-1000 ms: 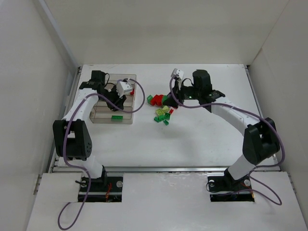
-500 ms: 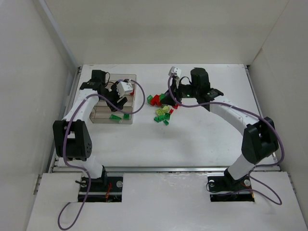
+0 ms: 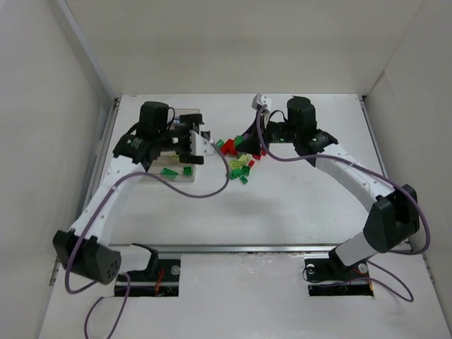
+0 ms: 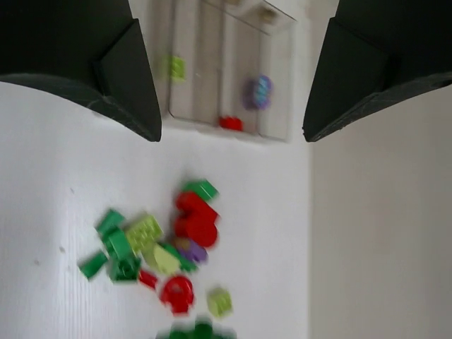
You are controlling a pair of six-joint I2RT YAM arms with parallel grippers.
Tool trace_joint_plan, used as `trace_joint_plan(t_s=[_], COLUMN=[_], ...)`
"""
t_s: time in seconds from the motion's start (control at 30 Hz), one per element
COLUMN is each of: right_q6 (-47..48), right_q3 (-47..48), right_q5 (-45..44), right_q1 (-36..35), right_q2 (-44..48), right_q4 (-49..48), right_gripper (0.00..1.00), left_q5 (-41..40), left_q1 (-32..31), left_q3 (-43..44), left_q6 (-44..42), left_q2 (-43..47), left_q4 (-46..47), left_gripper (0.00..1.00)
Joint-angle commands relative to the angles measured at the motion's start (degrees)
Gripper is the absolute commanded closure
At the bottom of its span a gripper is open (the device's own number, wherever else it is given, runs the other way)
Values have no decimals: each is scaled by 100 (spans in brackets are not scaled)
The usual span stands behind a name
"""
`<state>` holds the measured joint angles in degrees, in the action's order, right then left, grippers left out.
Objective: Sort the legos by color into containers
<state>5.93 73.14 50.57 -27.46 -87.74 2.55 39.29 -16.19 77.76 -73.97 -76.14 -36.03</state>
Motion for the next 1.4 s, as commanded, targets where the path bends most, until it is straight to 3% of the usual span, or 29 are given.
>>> trace_joint_plan(t_s=[0.0,0.07,0.17,0.4,0.77,0.93,1.0,1.07,1.13,1.17,1.2,1.27,1.3,1.33,1.37], right_q6=[-241,-242,-295,-400,-506,-506,-506,-506,-506,-506,-558,-610,-611,-611,-611], right_q3=[200,200,200,95,42,42,42,42,42,42,42,42,-19,-19,-89], right_q5=[418,419,419,252,251,305,243,243,243,243,243,182,182,182,182], right_q1=[-180,-267,-408,-655,-655,-655,-655,-655,-655,-655,-655,-655,-655,-655,-655], right_q2=[363,442,582,785,838,776,829,829,777,776,724,724,724,724,724], right_q4=[-202,-202,-202,-202,-202,-202,-202,-202,-202,-202,-202,-202,-202,-202,-202], right_gripper=[100,100,100,100,100,100,100,100,100,100,98,80,77,75,81], left_q5=[281,45,-88,-88,-211,-465,-527,-527,-527,-475,-475,-475,-475,-475,-553], left_q1=[-542,-850,-1342,-1897,-2196,-2196,-2196,-2196,-2196,-2196,-2196,-2196,-2196,-2196,-2196], left_q3=[-479,-804,-990,-1052,-1289,-1237,-1237,-1237,-1298,-1350,-1351,-1351,-1351,-1351,-1351], left_q6=[-469,-591,-794,-1452,-1752,-1550,-1550,-1550,-1550,-1498,-1497,-1322,-1260,-1260,-1190], left_q2=[774,1091,1145,1040,1163,1163,1163,1163,1224,1294,1295,1356,1356,1356,1408], left_q4=[1217,2203,2600,2408,2267,2346,2276,2276,2276,2276,2276,2276,2276,2276,2189], left_gripper=[20,19,20,36,50,69,82,86,100,100,100,100,100,100,100])
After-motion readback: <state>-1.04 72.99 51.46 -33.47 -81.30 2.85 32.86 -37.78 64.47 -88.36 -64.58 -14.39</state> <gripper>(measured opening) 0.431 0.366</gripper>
